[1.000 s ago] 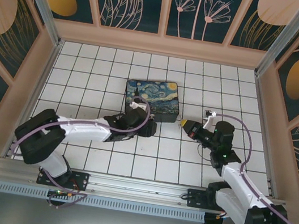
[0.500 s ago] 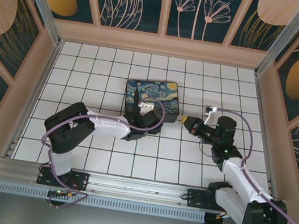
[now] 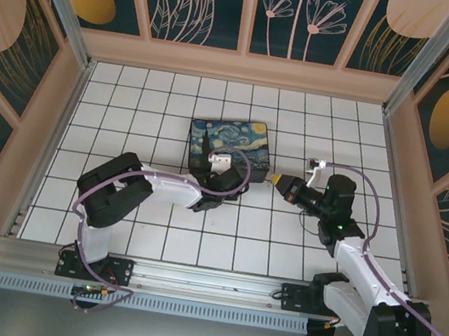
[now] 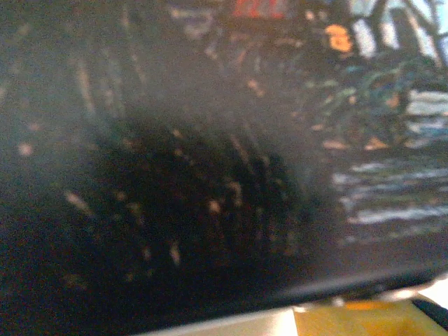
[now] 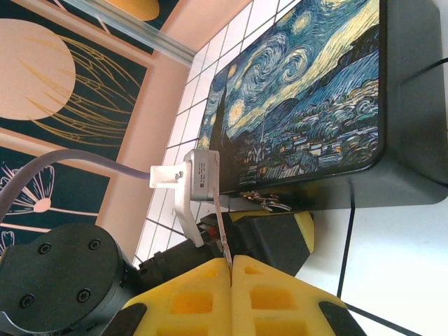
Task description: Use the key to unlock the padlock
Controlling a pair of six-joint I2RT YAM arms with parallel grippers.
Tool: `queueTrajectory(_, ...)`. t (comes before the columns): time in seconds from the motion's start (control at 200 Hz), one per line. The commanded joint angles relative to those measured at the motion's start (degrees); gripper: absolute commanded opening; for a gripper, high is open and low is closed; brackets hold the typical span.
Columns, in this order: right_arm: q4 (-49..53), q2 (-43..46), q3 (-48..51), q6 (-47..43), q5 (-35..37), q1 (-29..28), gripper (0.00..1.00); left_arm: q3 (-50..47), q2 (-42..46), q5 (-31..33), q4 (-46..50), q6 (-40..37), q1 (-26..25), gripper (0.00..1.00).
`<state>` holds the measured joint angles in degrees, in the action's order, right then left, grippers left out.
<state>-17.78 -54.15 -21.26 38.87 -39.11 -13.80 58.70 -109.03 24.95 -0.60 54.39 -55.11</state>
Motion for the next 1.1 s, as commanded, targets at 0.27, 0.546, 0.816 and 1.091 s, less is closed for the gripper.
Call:
queueTrajectory(0.27,-2.28,2.03,1.03,-0.26,-1.85,0.53,0.00,2.21,-1.42,3.56,1.81,2.74,-0.55,0.35)
queueTrajectory(0.546,-0.16,2.61,0.80,-1.03,-1.15,0.52,0.00,2.04,4.66,4.13,9.47,2.32,-2.18,0.30)
queueTrajectory(0.816,5.47,3.27,-3.14,-3.05,0.43,0.74,0.00,3.31,14.54,1.77,21.71,3.12,-3.37,0.30)
queueTrajectory(1.091,8.99,3.90,-6.63,-4.88,0.70,0.90,0.00,3.56,15.54,-1.38,26.26,6.07,-4.48,0.56)
